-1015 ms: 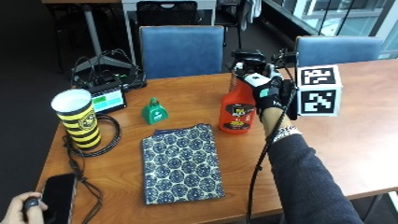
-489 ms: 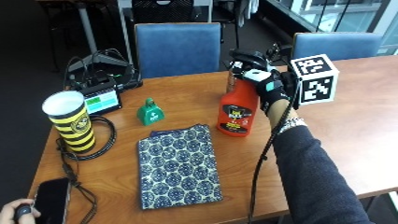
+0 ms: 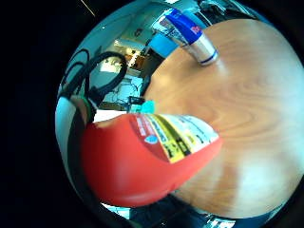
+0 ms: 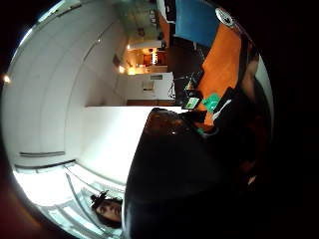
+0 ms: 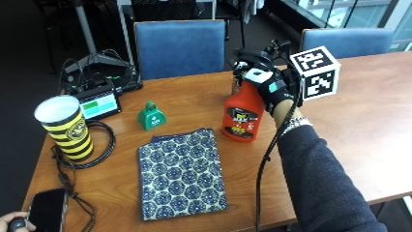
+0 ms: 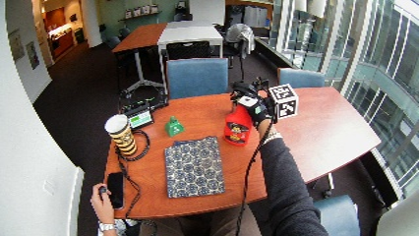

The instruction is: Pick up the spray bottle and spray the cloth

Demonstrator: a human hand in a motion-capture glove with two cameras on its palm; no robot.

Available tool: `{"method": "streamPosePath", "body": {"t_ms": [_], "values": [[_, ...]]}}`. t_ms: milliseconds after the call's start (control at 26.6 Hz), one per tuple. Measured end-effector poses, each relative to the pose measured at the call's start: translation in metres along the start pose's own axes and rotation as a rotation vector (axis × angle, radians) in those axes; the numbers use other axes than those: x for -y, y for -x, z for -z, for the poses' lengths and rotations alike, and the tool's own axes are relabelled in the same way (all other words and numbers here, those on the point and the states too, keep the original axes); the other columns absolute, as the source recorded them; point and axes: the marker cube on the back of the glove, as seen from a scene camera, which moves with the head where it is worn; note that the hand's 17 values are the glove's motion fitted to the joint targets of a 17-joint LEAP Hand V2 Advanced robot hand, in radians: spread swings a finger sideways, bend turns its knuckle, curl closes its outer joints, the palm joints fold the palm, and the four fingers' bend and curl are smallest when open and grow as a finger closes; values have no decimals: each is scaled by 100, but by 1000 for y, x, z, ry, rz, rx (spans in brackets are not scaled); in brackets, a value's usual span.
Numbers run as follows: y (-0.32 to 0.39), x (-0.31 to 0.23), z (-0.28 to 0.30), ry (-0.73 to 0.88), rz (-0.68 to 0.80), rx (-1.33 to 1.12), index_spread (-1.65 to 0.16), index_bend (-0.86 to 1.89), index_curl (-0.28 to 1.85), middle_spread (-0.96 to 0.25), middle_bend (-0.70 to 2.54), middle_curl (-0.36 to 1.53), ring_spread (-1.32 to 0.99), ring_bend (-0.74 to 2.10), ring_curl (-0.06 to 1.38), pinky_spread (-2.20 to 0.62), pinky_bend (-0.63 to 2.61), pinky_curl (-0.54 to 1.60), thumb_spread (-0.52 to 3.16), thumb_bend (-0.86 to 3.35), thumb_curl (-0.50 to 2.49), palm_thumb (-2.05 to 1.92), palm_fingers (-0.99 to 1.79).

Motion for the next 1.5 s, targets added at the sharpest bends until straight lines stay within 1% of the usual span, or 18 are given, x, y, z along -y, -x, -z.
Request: {"method": "streamPosePath", "body": {"t_ms": [150, 451, 639, 789, 865, 1015, 1203, 1353, 1504], "values": [[8, 2, 0, -26, 74, -2, -33, 19, 44, -28, 37, 47, -27, 47, 42, -27, 37, 34, 38, -4, 57, 100, 132], [33, -5, 8, -196, 157, 8, -34, 20, 46, -27, 48, 51, -27, 53, 45, -30, 38, 36, 31, -3, 62, 98, 139], [42, -15, 19, -253, 176, 20, -34, 21, 48, -27, 51, 52, -27, 54, 45, -32, 39, 36, 28, -3, 64, 97, 138], [33, -15, 20, -256, 156, 26, -35, 21, 50, -27, 53, 52, -28, 55, 45, -33, 40, 37, 27, -3, 66, 97, 138], [23, -12, 20, -223, 137, 33, -35, 22, 51, -26, 53, 52, -28, 56, 46, -33, 40, 37, 26, -3, 67, 97, 138], [7, -13, 9, -86, 96, 23, -35, 22, 52, -26, 54, 52, -27, 56, 46, -33, 40, 37, 25, -3, 68, 97, 137], [15, -17, 10, 11, 87, -68, -34, 23, 53, -24, 55, 52, -26, 57, 46, -34, 39, 37, 23, -3, 70, 98, 136], [34, -21, 16, 69, 115, -242, -34, 23, 54, -23, 55, 52, -26, 57, 46, -34, 39, 37, 22, -3, 71, 98, 135], [46, -23, 16, 188, 138, -515, -33, 22, 55, -23, 56, 52, -25, 58, 46, -34, 40, 37, 21, -3, 73, 98, 136]]}}
